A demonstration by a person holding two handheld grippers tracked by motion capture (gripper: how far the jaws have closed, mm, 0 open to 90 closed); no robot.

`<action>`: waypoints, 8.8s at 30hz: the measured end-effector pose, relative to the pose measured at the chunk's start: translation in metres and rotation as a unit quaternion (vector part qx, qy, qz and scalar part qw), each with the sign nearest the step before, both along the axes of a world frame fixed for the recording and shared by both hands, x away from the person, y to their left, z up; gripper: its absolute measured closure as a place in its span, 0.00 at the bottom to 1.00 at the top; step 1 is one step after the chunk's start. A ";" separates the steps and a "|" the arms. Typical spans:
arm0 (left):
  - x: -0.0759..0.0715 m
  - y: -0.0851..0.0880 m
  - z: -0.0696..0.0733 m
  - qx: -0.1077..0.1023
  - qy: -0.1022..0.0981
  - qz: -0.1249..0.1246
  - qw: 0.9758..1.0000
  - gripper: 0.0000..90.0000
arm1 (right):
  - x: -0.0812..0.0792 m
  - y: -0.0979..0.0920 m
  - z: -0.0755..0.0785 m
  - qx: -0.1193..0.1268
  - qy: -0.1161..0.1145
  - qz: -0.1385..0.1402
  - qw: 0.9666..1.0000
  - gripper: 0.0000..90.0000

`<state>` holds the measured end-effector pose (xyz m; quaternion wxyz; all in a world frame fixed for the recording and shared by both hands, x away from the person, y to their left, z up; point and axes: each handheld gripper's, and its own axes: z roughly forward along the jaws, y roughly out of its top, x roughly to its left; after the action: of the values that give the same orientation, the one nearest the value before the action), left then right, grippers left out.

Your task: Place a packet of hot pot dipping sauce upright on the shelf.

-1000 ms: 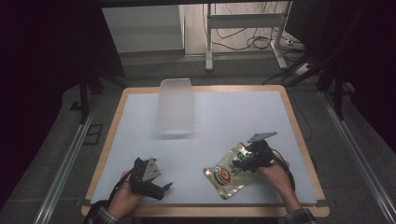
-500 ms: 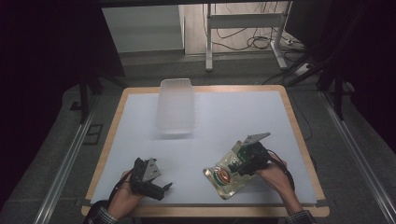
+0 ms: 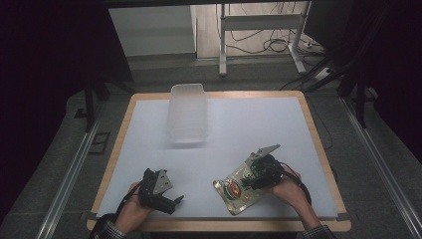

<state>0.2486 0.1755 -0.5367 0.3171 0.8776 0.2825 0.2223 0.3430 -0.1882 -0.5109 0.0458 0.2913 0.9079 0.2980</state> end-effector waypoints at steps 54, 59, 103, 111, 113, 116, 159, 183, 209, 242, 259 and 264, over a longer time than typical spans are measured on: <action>0.000 0.002 0.002 -0.005 -0.010 0.013 1.000 0.00 | -0.024 -0.007 0.077 0.113 -0.065 0.010 0.991 0.99; 0.000 0.003 0.003 -0.006 -0.011 0.014 1.000 0.00 | -0.024 -0.004 0.089 0.110 -0.080 0.017 0.991 0.99; 0.000 0.005 0.009 -0.054 0.003 0.027 0.998 0.00 | 0.053 0.026 0.139 0.101 -0.129 0.025 0.986 0.99; 0.000 0.006 0.011 -0.065 0.009 0.028 0.997 0.00 | 0.070 0.037 0.140 0.107 -0.127 0.031 0.986 0.99; -0.001 0.006 0.012 -0.070 0.009 0.029 0.997 0.00 | 0.074 0.041 0.140 0.104 -0.127 0.033 0.986 0.99; -0.001 0.006 0.012 -0.072 0.009 0.030 0.997 0.00 | 0.080 0.046 0.141 0.103 -0.128 0.037 0.986 0.99; -0.002 0.003 0.011 -0.046 -0.001 0.025 0.999 0.01 | 0.167 0.128 0.133 0.037 -0.122 0.089 0.988 0.99; -0.003 0.003 0.012 -0.036 -0.005 0.020 0.999 0.01 | 0.170 0.197 0.128 0.042 -0.145 0.122 0.981 0.99; -0.004 0.002 0.011 -0.031 -0.008 0.018 0.999 0.01 | 0.169 0.203 0.104 0.036 -0.131 0.103 0.985 0.48; -0.004 0.000 0.010 -0.023 -0.005 0.014 1.000 0.01 | 0.152 0.186 0.114 0.057 -0.144 0.094 0.983 0.21; -0.005 -0.002 0.010 -0.019 -0.008 0.011 1.000 0.01 | 0.139 0.161 0.117 0.065 -0.160 0.083 0.982 0.21; -0.005 -0.003 0.009 -0.019 -0.007 0.010 1.000 0.01 | 0.136 0.154 0.117 0.074 -0.153 0.081 0.982 0.21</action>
<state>0.2433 0.1730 -0.5273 0.3334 0.8669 0.2933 0.2265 0.4789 -0.0342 -0.3938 0.1386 0.1703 0.8862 0.4080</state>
